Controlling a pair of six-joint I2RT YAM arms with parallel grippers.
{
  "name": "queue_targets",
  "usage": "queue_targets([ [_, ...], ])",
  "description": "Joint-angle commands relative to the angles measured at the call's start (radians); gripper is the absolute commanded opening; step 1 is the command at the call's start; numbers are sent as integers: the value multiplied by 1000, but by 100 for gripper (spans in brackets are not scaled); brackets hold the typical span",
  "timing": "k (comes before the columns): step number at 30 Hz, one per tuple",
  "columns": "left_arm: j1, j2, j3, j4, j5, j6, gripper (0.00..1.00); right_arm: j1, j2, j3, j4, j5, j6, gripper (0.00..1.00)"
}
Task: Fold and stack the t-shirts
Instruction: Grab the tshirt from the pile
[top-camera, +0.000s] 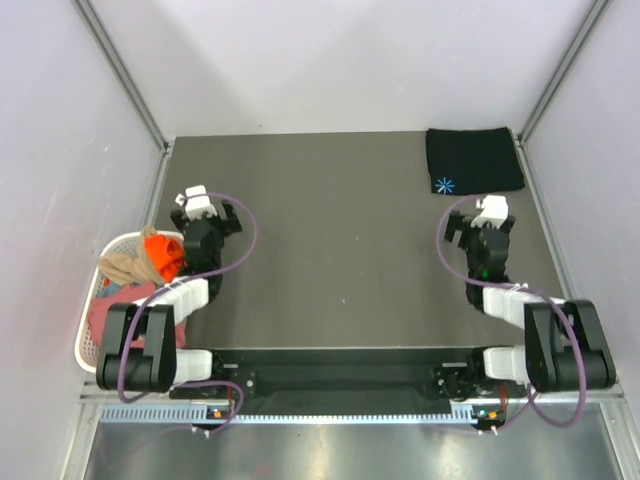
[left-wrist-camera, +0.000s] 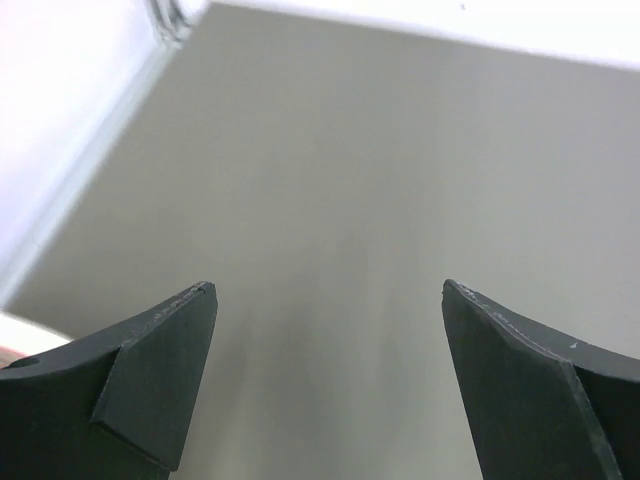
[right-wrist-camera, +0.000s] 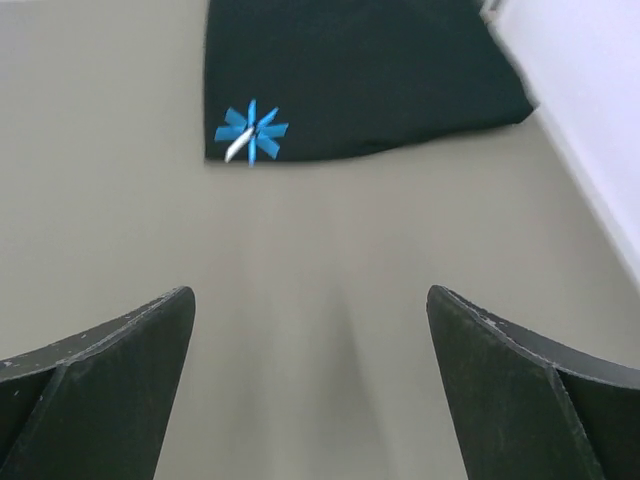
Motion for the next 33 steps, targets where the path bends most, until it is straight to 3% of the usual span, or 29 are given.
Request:
queue_targets([
  [1,5,-53,103,-259,-102,-50,99,16,-106,201,-442,132,86,100],
  [4,5,-88,172,-384,-118,-82,99,49,-184,215,-515,115,126,100],
  [8,6,-145,233,-575,-161,-208,99,157,-238,351,-811,210,238,100],
  [9,6,-153,262,-606,-167,-252,99,181,-238,420,-951,228,284,100],
  [12,12,-193,322,-767,-236,-367,99,243,-233,504,-1113,167,327,100],
  [14,29,-225,365,-919,-320,-462,99,241,-232,516,-1142,48,420,100],
  [15,40,-233,403,-1052,-325,-533,99,234,-236,508,-1144,-89,442,100],
  [18,100,-251,449,-1168,-261,-550,99,197,-218,526,-1151,-365,461,100],
  [20,113,-236,469,-1270,-255,-559,99,253,-213,557,-1236,-359,456,100],
  [24,115,-195,555,-1551,-385,-662,97,355,-227,604,-1299,-309,418,100],
  [29,115,-242,606,-1573,-428,-566,95,431,-220,585,-1336,-312,402,100],
  [33,118,-123,725,-1722,-491,-556,94,534,-207,626,-1383,-315,399,100],
])
